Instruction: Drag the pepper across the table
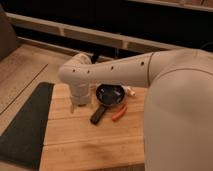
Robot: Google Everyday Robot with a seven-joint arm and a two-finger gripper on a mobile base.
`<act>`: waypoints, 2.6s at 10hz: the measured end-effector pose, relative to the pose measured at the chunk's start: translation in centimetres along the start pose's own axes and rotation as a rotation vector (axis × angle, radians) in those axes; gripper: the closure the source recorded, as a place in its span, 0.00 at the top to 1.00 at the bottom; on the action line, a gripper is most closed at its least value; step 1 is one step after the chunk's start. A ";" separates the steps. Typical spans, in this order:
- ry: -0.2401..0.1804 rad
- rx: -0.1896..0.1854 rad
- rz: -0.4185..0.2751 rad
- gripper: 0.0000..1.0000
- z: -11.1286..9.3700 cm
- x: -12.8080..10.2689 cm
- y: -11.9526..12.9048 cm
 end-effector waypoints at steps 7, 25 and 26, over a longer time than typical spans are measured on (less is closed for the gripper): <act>0.000 0.000 0.000 0.65 0.0 0.0 0.0; -0.182 -0.006 0.026 0.65 -2.1 -3.4 -0.9; -0.272 0.002 0.082 0.65 -3.1 -4.2 -3.8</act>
